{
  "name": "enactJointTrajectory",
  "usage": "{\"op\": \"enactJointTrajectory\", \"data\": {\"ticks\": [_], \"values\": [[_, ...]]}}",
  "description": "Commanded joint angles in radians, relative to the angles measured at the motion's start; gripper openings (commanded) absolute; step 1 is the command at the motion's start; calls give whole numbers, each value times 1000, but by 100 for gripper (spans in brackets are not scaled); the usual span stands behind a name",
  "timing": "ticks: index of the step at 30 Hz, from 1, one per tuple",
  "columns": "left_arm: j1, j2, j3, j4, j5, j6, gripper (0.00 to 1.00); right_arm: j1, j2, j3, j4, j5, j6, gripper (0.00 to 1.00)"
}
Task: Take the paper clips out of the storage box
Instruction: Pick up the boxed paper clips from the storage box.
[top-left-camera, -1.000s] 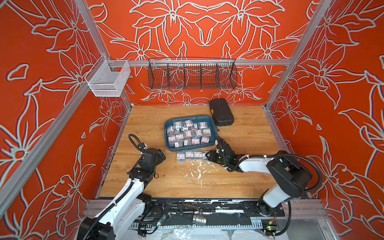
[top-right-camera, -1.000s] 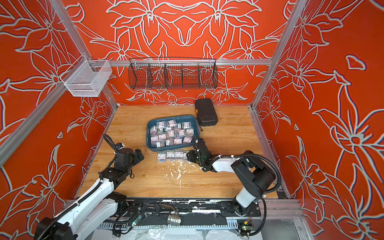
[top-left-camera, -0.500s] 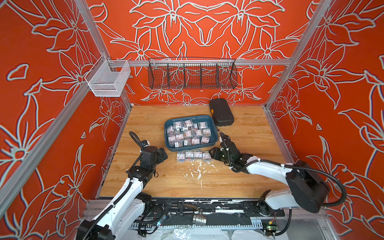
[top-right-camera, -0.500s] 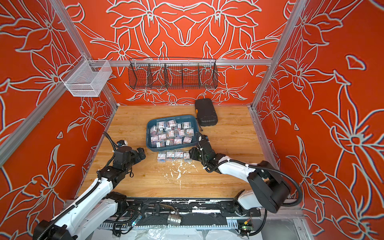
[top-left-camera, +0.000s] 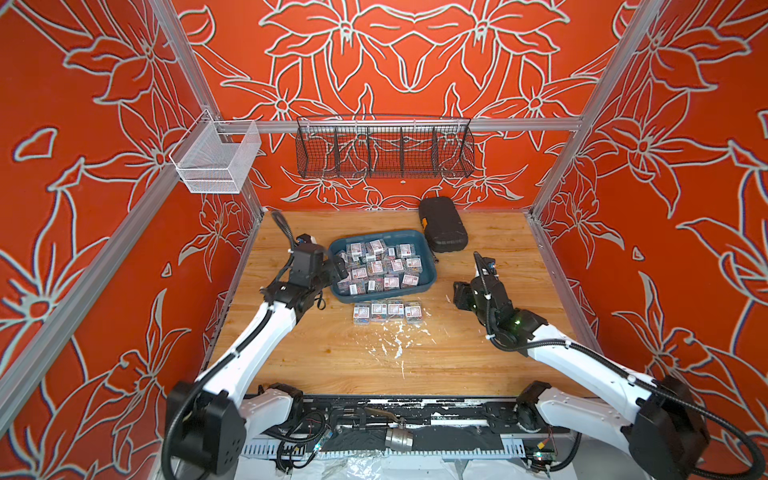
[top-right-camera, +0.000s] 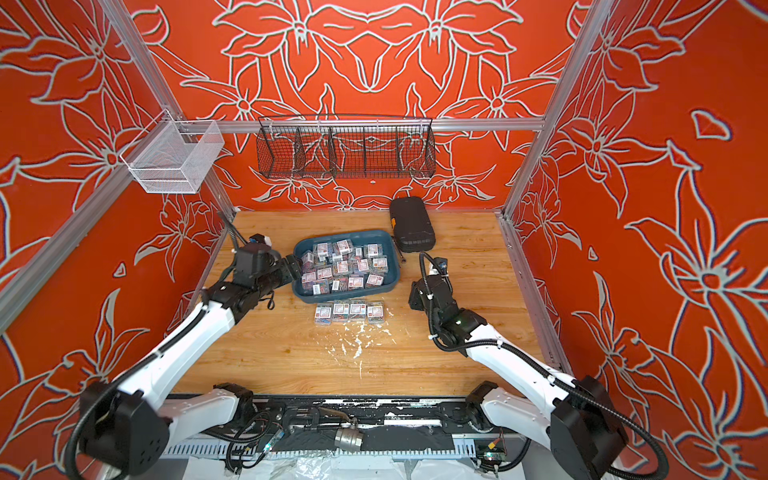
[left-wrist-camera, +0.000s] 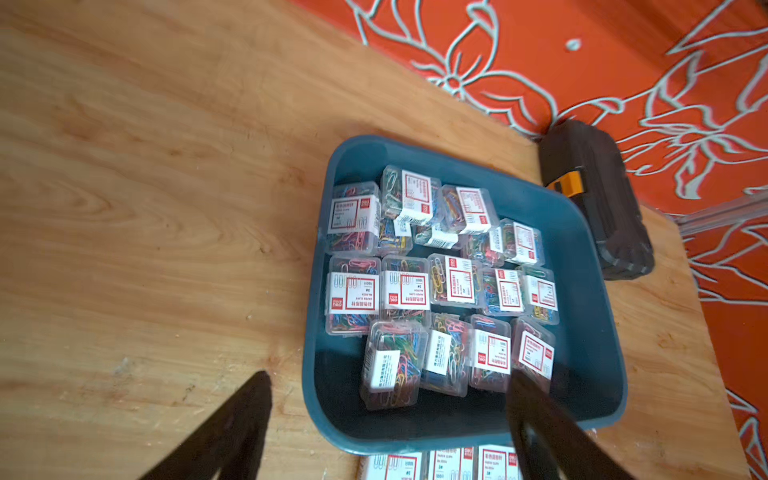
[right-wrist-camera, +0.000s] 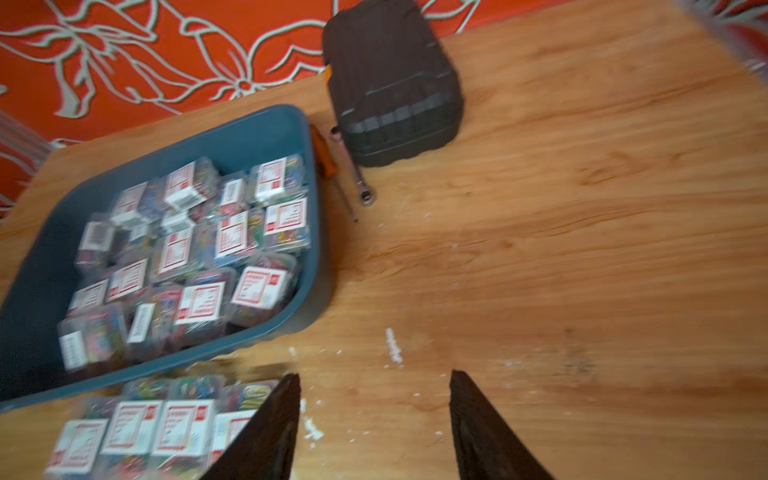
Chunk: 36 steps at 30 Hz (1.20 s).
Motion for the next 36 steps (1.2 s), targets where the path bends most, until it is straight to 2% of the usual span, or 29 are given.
{"op": "enactJointTrajectory", "data": {"ticks": [1,3,7,11,16,20,29,36], "values": [[-59,144,128,-146,-116,-13,82,-24,0,-29,-55,209,-135,61],[-98,245,220,-213,-184,-2,79,-46,16,-29,-69,263,-93,62],[-147,444,435,-403,-335,5,74,-82,49,-15,-68,257,-73,61],[-152,624,614,-565,-431,0,71,-116,74,-8,-70,229,-53,61],[-152,786,758,-665,-519,15,69,-130,88,-3,-66,207,-50,62],[-152,880,818,-673,-545,35,64,-134,84,-9,-61,198,-48,61],[-150,990,886,-653,-556,69,69,-137,74,-18,-54,190,-49,61],[-147,1072,962,-685,-632,70,65,-137,79,-14,-54,189,-51,61]]}}
